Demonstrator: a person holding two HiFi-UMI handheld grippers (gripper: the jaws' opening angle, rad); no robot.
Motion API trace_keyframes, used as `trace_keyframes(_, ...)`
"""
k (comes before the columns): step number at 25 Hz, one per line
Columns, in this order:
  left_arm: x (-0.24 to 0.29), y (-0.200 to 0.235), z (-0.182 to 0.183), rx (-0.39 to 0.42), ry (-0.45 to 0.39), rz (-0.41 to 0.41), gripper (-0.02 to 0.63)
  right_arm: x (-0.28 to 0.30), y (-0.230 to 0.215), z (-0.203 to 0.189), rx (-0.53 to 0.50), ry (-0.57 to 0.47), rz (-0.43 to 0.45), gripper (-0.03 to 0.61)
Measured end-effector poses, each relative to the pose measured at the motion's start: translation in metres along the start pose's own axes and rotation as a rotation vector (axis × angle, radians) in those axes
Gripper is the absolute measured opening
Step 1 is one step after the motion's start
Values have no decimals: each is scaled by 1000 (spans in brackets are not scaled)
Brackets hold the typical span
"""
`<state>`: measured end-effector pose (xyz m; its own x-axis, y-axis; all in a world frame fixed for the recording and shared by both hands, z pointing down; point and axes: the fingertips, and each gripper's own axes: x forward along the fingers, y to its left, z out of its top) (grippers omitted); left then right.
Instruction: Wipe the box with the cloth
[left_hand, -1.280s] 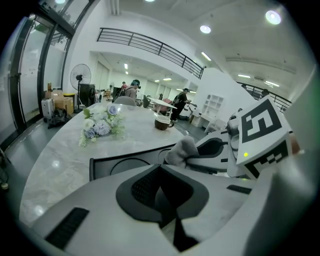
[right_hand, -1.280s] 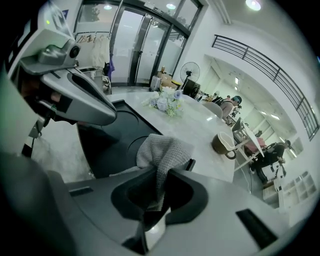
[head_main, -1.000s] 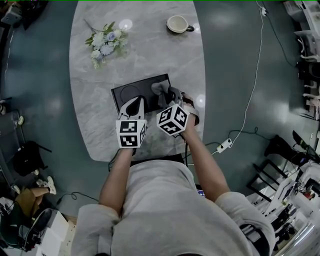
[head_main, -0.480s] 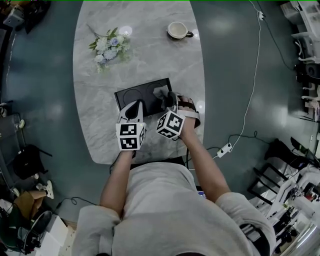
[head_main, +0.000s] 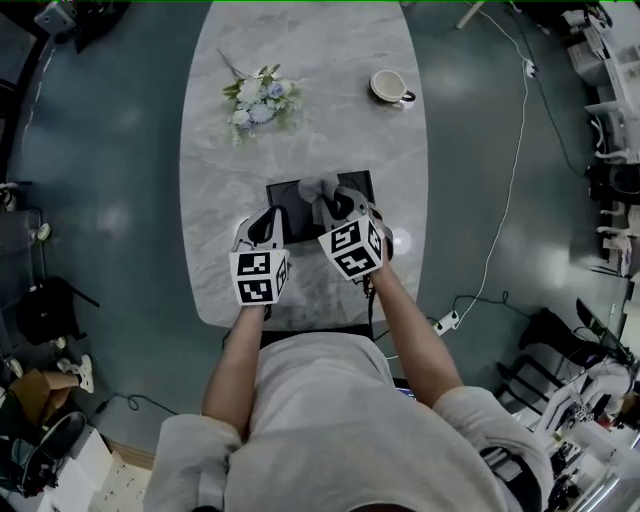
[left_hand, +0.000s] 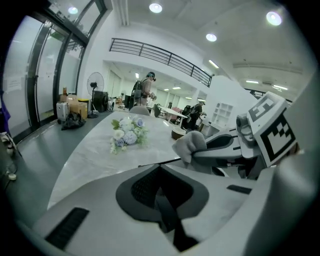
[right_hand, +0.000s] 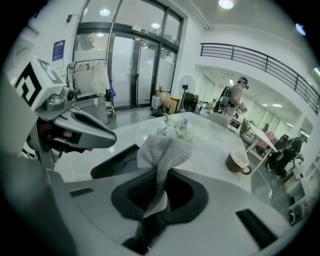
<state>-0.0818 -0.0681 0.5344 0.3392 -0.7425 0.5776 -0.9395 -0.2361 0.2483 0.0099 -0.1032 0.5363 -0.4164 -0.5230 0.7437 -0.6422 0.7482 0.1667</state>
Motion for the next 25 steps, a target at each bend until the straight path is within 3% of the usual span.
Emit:
trace_keyframes(3,-12,26,5,-68,-30,36,23,14,19,25,-68,-19,20,48)
trace_keyframes(7,-25,55,1,-74,-27,71,23,36,44,45,-164,1,44,48)
trace_keyframes(14,-44,93,-13,-124,-16,110,23,72,67,42,-322,102,41,48)
trace_keyframes(18,-45,107,-21,-162,-12,121,23,81,73,41,-379,113,27,48)
trace_keyframes(25,-26,101,-17,-159,-3,94,23,87,73,42,-416,115,35,46)
